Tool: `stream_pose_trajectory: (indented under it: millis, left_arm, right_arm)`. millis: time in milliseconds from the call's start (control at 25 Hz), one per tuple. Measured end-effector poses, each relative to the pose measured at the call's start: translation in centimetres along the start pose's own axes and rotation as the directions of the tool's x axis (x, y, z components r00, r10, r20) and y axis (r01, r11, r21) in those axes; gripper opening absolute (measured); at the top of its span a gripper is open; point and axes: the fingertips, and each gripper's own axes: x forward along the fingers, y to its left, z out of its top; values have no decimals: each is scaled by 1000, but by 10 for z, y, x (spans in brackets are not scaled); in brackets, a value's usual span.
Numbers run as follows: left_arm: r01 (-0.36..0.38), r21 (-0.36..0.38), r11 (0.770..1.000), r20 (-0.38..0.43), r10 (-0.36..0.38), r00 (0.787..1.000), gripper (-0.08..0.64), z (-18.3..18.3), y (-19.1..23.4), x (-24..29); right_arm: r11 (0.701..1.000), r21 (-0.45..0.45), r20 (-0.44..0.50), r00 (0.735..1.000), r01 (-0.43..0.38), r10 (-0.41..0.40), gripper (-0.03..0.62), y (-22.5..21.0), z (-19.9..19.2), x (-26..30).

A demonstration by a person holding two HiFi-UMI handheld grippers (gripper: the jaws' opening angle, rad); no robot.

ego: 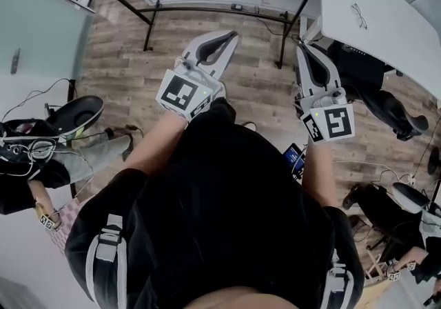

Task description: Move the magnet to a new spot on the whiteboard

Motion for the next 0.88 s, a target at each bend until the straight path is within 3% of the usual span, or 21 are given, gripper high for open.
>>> stream_pose_trajectory:
  millis: [280,880]
  left_arm:
    - [43,-16,999,10,-42,999,5,-8,31,21]
    - [112,-37,993,19,-112,994,5,-18,138,77]
  right_arm:
    - [1000,-11,-30,999,27,-27,-2,-10,-6,34]
    - [997,-12,-77,994,82,-82,-2,-46,-19,146]
